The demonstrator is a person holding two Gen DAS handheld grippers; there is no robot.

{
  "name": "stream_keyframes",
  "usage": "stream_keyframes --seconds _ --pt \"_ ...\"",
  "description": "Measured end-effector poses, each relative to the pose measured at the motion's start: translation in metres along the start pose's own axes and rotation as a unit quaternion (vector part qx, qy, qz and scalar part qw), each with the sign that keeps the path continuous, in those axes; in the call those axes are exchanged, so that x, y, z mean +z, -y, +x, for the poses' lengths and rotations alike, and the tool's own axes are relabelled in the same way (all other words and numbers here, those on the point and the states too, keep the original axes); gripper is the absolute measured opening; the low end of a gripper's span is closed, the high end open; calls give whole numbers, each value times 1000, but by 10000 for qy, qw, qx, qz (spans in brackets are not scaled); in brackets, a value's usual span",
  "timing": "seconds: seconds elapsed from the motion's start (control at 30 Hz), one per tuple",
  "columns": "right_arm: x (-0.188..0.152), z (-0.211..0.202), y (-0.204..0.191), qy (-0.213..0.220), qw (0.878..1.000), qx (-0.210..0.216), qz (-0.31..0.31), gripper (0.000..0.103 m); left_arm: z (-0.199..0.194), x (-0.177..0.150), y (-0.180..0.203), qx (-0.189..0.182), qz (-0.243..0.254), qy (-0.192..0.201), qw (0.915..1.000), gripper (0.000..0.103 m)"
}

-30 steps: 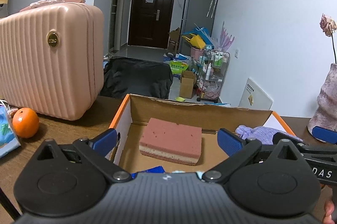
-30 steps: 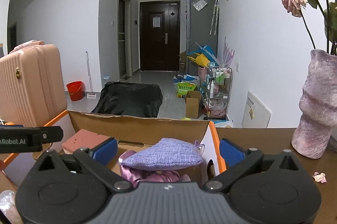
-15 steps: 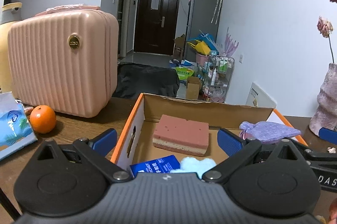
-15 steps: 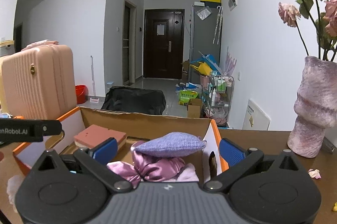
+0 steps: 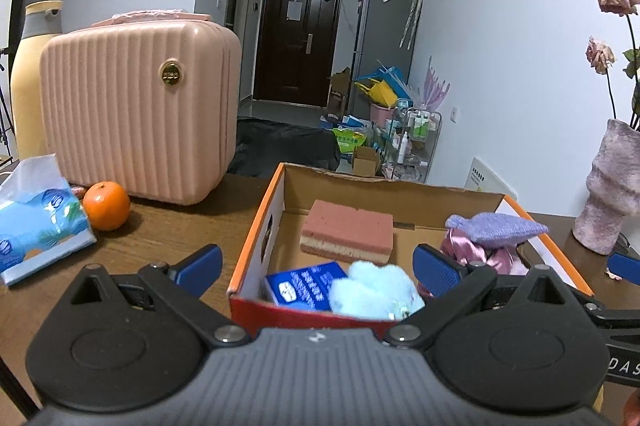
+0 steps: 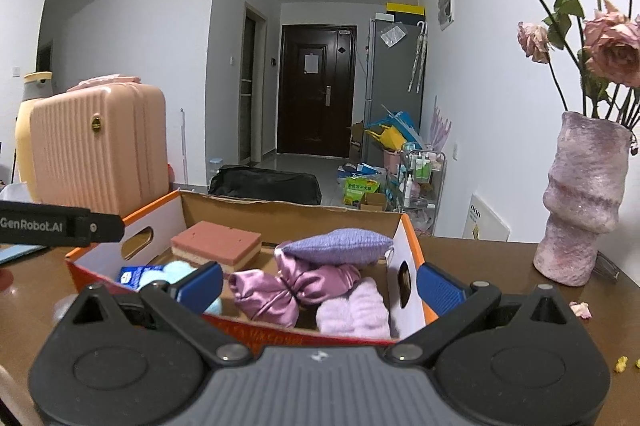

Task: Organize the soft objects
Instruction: 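Pull both tools back from the box, then move both tools toward the white foam cylinder and triangular sponge on the table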

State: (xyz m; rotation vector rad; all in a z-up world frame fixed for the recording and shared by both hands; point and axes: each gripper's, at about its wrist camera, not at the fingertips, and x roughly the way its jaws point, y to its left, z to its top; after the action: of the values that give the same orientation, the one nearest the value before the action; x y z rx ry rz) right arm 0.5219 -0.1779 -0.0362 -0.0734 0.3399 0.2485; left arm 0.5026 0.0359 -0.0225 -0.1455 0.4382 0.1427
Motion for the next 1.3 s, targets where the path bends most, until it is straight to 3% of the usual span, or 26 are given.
stream_keyframes --seconds 1.3 --pt "-55 -131 -35 91 9997 93 -226 103 -126 -60 -11 -317 419 136 9985 103"
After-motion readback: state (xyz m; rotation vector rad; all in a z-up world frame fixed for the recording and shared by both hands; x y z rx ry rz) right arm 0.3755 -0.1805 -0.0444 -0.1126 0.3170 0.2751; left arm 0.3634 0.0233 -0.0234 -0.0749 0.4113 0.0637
